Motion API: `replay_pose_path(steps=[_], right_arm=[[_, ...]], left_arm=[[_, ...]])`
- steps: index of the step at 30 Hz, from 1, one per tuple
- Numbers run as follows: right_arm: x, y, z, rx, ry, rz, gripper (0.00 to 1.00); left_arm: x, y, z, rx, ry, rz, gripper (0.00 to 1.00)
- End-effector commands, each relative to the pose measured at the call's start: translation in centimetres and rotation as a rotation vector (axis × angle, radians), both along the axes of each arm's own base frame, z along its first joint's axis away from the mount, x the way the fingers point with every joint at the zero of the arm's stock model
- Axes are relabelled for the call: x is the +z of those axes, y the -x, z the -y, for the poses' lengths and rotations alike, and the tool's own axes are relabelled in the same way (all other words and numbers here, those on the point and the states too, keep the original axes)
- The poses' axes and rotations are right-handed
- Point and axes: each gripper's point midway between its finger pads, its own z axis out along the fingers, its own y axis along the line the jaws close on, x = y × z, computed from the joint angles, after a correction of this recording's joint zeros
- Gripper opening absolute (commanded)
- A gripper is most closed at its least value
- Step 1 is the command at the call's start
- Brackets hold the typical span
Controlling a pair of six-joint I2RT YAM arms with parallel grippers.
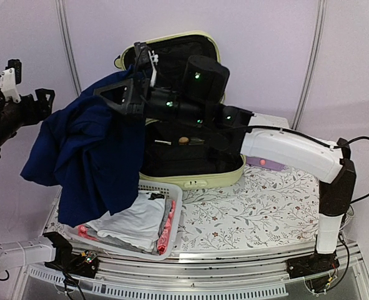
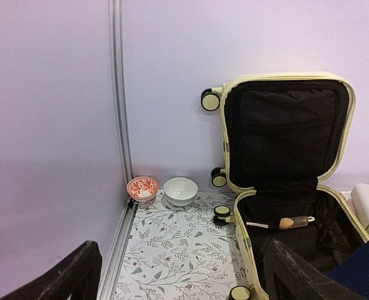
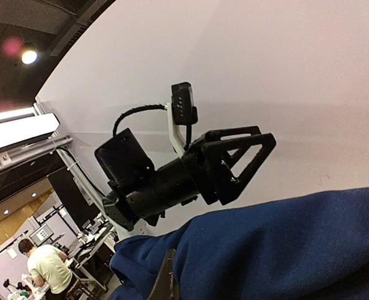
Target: Open, take out, and arrange the luggage
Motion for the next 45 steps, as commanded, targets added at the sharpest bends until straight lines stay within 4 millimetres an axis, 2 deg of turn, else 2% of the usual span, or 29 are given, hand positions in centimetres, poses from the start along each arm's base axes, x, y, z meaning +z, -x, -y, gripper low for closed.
replay_pose_path(steps=[1,3,6,10,12,14,16,19,20,23,26,27,29,32,36,37,39,42,45], right_arm=[[5.2,1.3,0.1,-0.048,-0.302,0.123,0.02],[4.1,1.0,-1.2,-0.038,-0.345,0.121,0.02],[3.6,0.9,-2.3,0.002,-0.418,0.102,0.02],[4.6,1.1,-2.5,0.03,-0.495,0.106,0.02],[4.3,1.0,-2.5,0.021,-0.491,0.106,0.02],[1.9,0.5,-3.5,0.012,-0.437,0.081,0.02],[-1.3,0.2,-4.4,0.016,-0.368,0.046,0.02],[-4.7,0.2,-4.2,0.029,-0.3,-0.006,0.02],[-5.3,0.3,-4.1,0.031,-0.281,-0.014,0.02],[-5.6,0.7,-3.1,0.028,-0.256,-0.014,0.02],[-5.6,1.2,-1.7,0.017,-0.217,-0.012,0.02],[-6.9,1.2,-1.4,0.007,-0.174,-0.022,0.02],[-8.1,1.1,0.1,-0.032,-0.119,-0.042,0.02],[-11.3,1.0,2.6,-0.065,-0.01,-0.103,0.02],[-17.4,1.3,5.1,-0.107,0.232,-0.212,0.02],[-19.2,1.5,5.3,-0.104,0.306,-0.246,0.02],[-24.7,2.3,6.2,-0.088,0.478,-0.33,0.02],[-31.8,3.8,8.3,-0.074,0.715,-0.452,0.02],[-36.4,4.9,11.5,-0.105,0.853,-0.548,0.02]], left_arm=[[0.7,1.4,-2.2,0.08,-0.045,0.001,0.93],[0.8,1.6,-2.5,0.091,-0.062,0.0,0.93],[0.9,1.9,-2.9,0.107,-0.088,-0.004,0.93],[1.0,2.0,-3.5,0.138,-0.119,-0.005,0.93],[0.9,1.9,-3.7,0.151,-0.13,-0.011,0.93],[0.5,1.5,-3.5,0.153,-0.141,-0.024,0.93],[-0.2,1.1,-3.2,0.147,-0.146,-0.039,0.92],[-2.1,0.3,-2.3,0.112,-0.15,-0.072,0.91],[-2.7,0.0,-1.9,0.099,-0.149,-0.084,0.89],[-4.4,-0.8,-0.1,0.013,-0.122,-0.117,0.82],[-6.1,-1.1,4.1,-0.206,-0.055,-0.161,0.73],[-6.8,-1.0,5.4,-0.271,-0.028,-0.184,0.69],[-8.7,-0.9,8.0,-0.395,0.012,-0.246,0.61],[-11.0,-0.6,10.1,-0.501,0.048,-0.321,0.5],[-12.5,0.6,12.6,-0.646,0.105,-0.353,0.42],[-12.7,1.1,13.5,-0.705,0.127,-0.36,0.41],[-14.0,2.4,15.6,-0.834,0.171,-0.404,0.34],[-17.3,3.6,17.8,-0.906,0.205,-0.523,0.23],[-20.4,5.3,20.1,-0.938,0.181,-0.613,0.21]])
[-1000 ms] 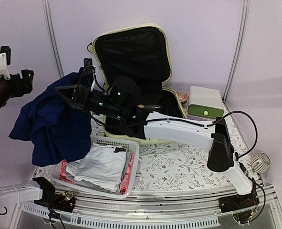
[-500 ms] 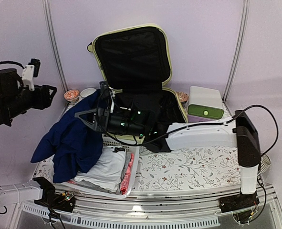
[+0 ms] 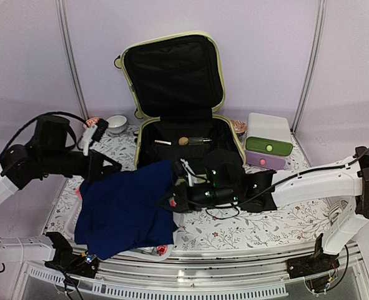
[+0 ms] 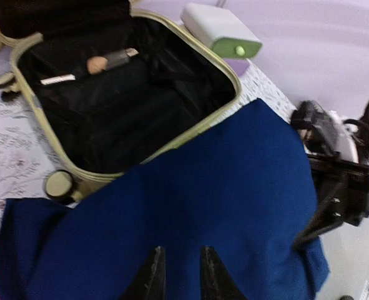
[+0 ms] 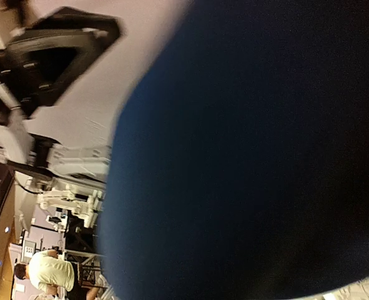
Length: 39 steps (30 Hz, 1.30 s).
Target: Open, take out, and arrange the luggage
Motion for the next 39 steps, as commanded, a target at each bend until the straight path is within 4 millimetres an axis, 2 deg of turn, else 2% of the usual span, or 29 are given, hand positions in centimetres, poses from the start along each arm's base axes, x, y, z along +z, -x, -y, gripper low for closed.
replay_pose_path(steps=[1,2,4,6,7,10,13,14,19,23,27,33,36,39], right_arm=[[-11.2,1.7,6.1,-0.063,0.371,-0.224,0.02],[-12.4,1.8,7.5,-0.09,0.405,-0.24,0.03],[-13.1,1.4,9.1,-0.142,0.439,-0.258,0.04],[-13.6,0.9,10.2,-0.186,0.489,-0.253,0.04],[-14.0,0.8,10.7,-0.202,0.518,-0.253,0.04],[-14.8,0.7,11.4,-0.218,0.575,-0.25,0.05],[-15.0,0.6,11.2,-0.21,0.578,-0.241,0.06],[-15.0,0.5,11.0,-0.207,0.574,-0.236,0.06],[-14.3,0.0,10.1,-0.203,0.541,-0.209,0.06],[-14.6,-0.1,9.8,-0.198,0.546,-0.204,0.06],[-14.9,-0.1,9.8,-0.194,0.553,-0.201,0.06],[-15.1,-0.1,9.8,-0.19,0.555,-0.204,0.06],[-14.9,-0.1,9.7,-0.187,0.551,-0.202,0.06],[-14.9,-0.2,9.7,-0.189,0.55,-0.199,0.06]], left_arm=[[-3.2,3.7,4.9,-0.16,0.03,-0.124,0.21],[-3.9,4.2,5.6,-0.174,0.029,-0.137,0.21],[-4.9,4.5,6.2,-0.168,0.018,-0.159,0.23],[-5.3,3.7,5.6,-0.095,-0.008,-0.165,0.31],[-5.2,3.2,4.8,-0.038,-0.022,-0.16,0.37],[-3.3,2.2,1.8,0.124,-0.038,-0.126,0.65],[-1.7,2.1,-1.3,0.272,-0.025,-0.122,0.94],[-1.9,2.3,-2.3,0.316,-0.028,-0.142,0.98],[-4.9,4.0,-5.8,0.501,-0.079,-0.338,0.98],[-6.4,5.8,-7.4,0.595,-0.037,-0.457,0.98],[-8.9,7.6,-6.6,0.547,0.025,-0.55,0.98],[-12.0,9.0,-2.7,0.39,0.178,-0.68,0.98],[-14.1,9.4,-2.1,0.376,0.152,-0.734,0.98],[-14.5,9.5,-1.1,0.337,0.147,-0.754,0.98]])
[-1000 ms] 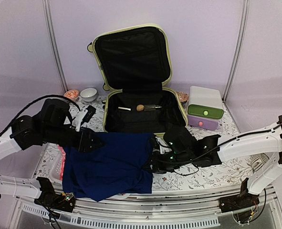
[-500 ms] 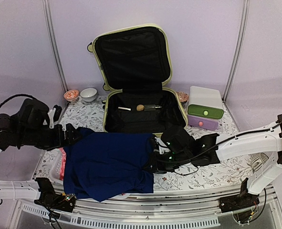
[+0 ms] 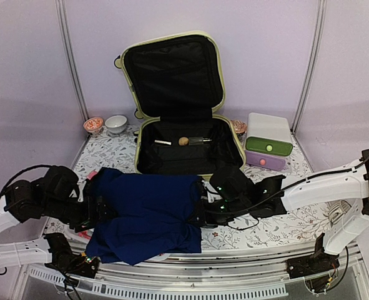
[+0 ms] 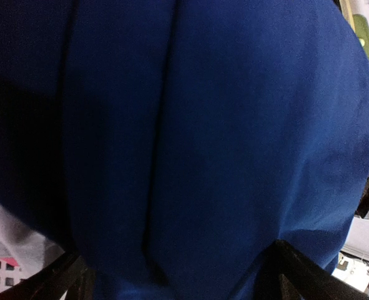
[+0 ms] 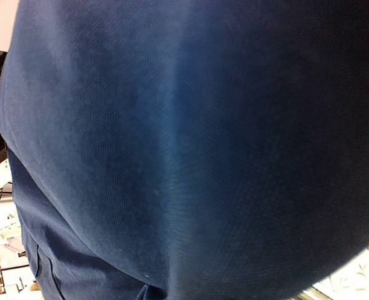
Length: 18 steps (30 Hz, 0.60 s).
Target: Open, take out, and arrange the luggage
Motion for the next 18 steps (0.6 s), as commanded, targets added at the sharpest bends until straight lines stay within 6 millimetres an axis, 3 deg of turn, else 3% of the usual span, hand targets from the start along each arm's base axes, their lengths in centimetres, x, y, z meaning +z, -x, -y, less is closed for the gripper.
replay_pose_path(steps=[1,3,8,10,13,17,18], right_arm=[[-2.3,-0.3,1.1,-0.009,0.095,-0.012,0.06],[-2.2,-0.3,1.0,-0.009,0.092,-0.012,0.06],[-1.5,-0.4,0.7,-0.007,0.071,0.0,0.05],[-0.7,-0.4,0.4,0.004,0.043,0.016,0.05],[1.7,-0.6,-0.1,0.02,-0.027,0.064,0.04],[5.4,-0.8,-0.4,0.041,-0.111,0.132,0.04],[6.5,-0.8,-0.6,0.049,-0.139,0.152,0.04]], left_arm=[[0.6,-0.1,3.2,-0.07,0.134,-0.02,0.98],[0.2,-0.3,4.5,-0.099,0.187,-0.016,0.94],[-0.2,-1.2,6.1,-0.127,0.238,0.016,0.65],[-0.6,-1.5,6.2,-0.123,0.239,0.03,0.45],[0.5,-2.4,6.1,-0.111,0.248,0.093,0.0],[4.8,-3.7,4.0,-0.05,0.162,0.198,0.0],[6.7,-3.9,3.5,-0.034,0.15,0.229,0.0]])
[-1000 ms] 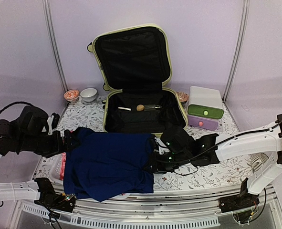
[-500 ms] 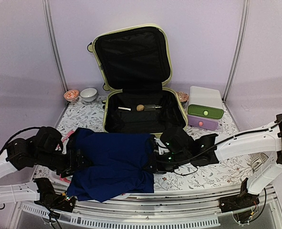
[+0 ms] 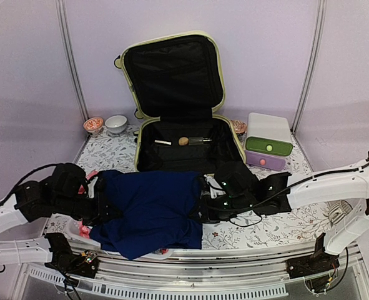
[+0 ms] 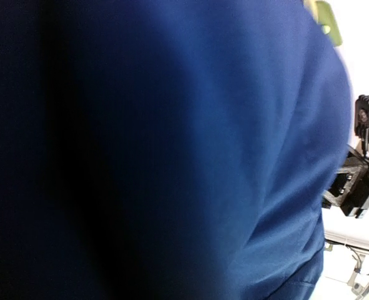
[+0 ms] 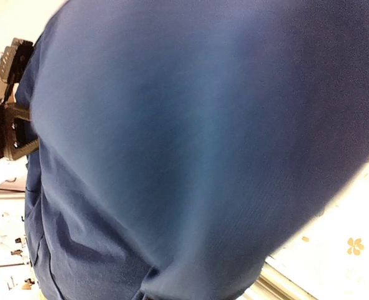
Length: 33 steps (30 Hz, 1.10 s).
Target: Open, take out, and arrange the luggage
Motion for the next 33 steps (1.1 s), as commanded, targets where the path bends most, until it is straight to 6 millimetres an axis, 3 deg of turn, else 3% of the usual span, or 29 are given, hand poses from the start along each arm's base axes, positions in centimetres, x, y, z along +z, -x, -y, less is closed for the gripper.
replay_pose_path(steps=[1,6,10,14,16,19,24,31,33], right_arm=[[6.0,-0.4,-0.9,0.04,-0.139,0.116,0.04],[11.8,0.3,-3.3,0.135,-0.278,0.223,0.04],[15.0,0.5,-6.4,0.188,-0.333,0.29,0.04],[16.0,1.1,-9.7,0.253,-0.379,0.289,0.03],[16.1,2.1,-11.0,0.282,-0.384,0.29,0.03],[14.3,3.1,-11.9,0.281,-0.317,0.307,0.03],[8.4,3.5,-11.3,0.277,-0.183,0.256,0.03],[0.2,3.0,-9.2,0.224,0.037,0.142,0.04],[-2.4,2.7,-8.4,0.215,0.122,0.095,0.04]], left_arm=[[8.0,-2.3,-1.0,0.057,0.008,0.195,0.0],[12.5,-2.9,-1.8,0.061,-0.032,0.266,0.0],[14.7,-4.3,-4.3,0.122,-0.161,0.325,0.0],[17.0,-4.8,-7.2,0.161,-0.277,0.359,0.0],[17.0,-4.5,-8.0,0.158,-0.313,0.344,0.0],[14.4,-4.1,-8.0,0.11,-0.356,0.28,0.0],[10.1,-4.3,-7.4,0.069,-0.379,0.216,0.0],[2.6,-3.9,-5.6,0.022,-0.305,0.117,0.0],[0.8,-4.0,-6.4,0.051,-0.347,0.089,0.0]])
